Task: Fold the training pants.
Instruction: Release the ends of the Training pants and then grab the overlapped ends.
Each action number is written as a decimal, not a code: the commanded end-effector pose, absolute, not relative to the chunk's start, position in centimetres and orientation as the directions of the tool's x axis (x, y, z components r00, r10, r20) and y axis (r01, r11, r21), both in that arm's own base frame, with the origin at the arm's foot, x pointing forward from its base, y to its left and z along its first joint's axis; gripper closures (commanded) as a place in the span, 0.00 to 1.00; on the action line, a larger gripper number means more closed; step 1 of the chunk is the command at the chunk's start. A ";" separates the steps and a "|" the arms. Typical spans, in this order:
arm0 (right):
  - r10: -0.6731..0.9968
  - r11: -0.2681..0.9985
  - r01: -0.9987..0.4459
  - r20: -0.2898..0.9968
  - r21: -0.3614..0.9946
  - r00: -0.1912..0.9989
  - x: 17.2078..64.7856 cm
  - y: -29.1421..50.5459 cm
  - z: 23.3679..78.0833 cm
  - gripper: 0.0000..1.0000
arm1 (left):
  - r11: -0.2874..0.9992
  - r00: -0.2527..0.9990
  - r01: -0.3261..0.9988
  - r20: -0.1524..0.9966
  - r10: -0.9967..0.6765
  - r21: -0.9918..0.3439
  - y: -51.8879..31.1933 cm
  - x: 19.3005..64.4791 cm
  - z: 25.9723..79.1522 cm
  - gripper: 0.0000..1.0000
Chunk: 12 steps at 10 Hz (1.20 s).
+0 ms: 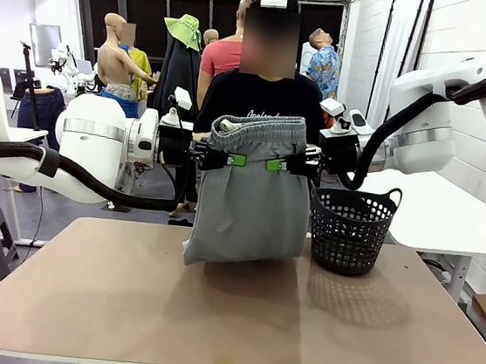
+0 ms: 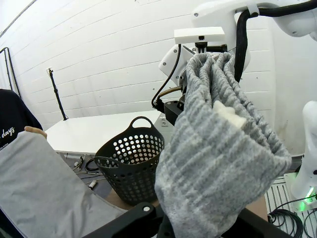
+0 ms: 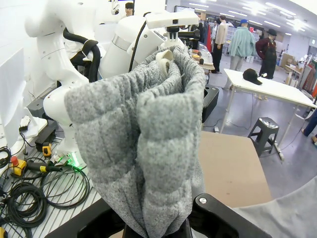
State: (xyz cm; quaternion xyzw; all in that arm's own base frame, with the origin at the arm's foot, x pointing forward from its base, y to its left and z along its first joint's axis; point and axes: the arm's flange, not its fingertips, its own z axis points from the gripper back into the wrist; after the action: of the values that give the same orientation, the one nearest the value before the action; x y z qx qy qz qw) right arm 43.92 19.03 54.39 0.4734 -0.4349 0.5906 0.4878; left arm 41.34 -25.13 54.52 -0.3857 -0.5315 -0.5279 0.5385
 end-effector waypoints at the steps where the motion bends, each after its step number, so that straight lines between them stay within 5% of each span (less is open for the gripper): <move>1: 0.147 -0.144 -0.988 0.986 -0.060 -0.081 43.7 19.1 54.8 1.00 | 0.163 -0.124 0.976 0.983 -0.138 0.146 -25.0 41.0 54.6 1.00; 12: 0.147 -0.144 -0.988 0.986 -0.060 -0.081 43.7 19.1 54.8 1.00 | 0.163 -0.124 0.976 0.983 -0.138 0.146 -25.0 41.0 54.6 1.00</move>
State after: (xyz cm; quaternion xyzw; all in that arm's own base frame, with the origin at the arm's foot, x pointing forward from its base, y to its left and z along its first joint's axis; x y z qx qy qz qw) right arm 43.92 19.03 54.39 0.4734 -0.4349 0.5906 0.4878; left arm 41.34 -25.13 54.51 -0.3858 -0.5315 -0.5279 0.5386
